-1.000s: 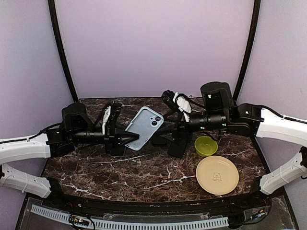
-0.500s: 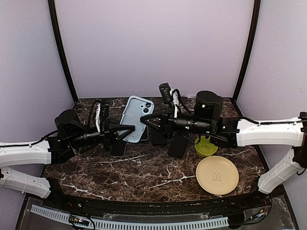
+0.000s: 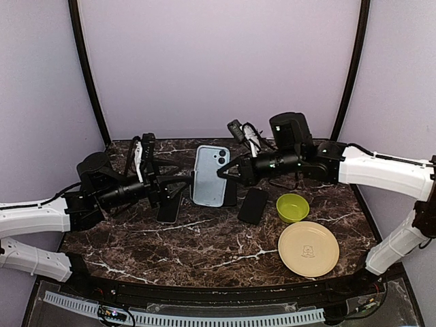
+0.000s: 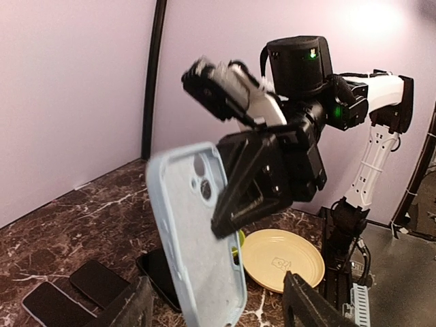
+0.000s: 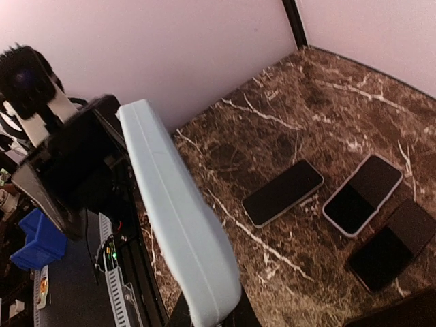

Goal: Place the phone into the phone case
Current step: Pass from the left arm to the right, then place the phone case at the center of the board, then pick up the phone from the center of the board, then pass from the left arm to the right, then pass from the right arm to the left

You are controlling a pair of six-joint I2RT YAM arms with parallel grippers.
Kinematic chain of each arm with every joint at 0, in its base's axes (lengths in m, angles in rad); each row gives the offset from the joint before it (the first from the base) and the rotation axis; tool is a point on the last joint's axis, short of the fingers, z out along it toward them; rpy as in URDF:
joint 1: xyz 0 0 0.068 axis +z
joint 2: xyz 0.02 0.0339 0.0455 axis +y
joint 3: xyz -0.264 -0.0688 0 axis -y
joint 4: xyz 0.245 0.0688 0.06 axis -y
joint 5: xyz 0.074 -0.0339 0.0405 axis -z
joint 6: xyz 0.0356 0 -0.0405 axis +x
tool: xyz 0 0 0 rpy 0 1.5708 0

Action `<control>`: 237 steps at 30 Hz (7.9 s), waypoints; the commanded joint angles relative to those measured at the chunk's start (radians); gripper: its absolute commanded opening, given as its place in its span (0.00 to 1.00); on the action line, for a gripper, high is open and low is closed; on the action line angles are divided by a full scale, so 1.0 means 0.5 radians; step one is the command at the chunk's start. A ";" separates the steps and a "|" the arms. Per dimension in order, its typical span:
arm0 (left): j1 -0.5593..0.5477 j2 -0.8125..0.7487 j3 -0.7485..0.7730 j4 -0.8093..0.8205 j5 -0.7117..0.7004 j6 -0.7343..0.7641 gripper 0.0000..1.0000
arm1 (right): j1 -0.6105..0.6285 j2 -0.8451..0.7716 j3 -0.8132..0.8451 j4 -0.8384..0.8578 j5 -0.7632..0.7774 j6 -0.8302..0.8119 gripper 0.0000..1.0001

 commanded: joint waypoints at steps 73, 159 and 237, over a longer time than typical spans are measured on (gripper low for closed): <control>0.417 1.569 0.791 -1.757 -0.907 -0.688 0.87 | 0.137 0.604 0.179 -1.247 1.368 0.165 0.98; -0.311 -0.084 0.631 -1.288 -0.080 0.562 0.83 | -0.054 -0.311 0.171 -0.414 -0.455 -1.044 0.00; -0.276 0.138 0.311 -0.054 0.218 0.497 0.00 | -0.041 -0.318 0.122 0.336 -0.799 -0.626 0.00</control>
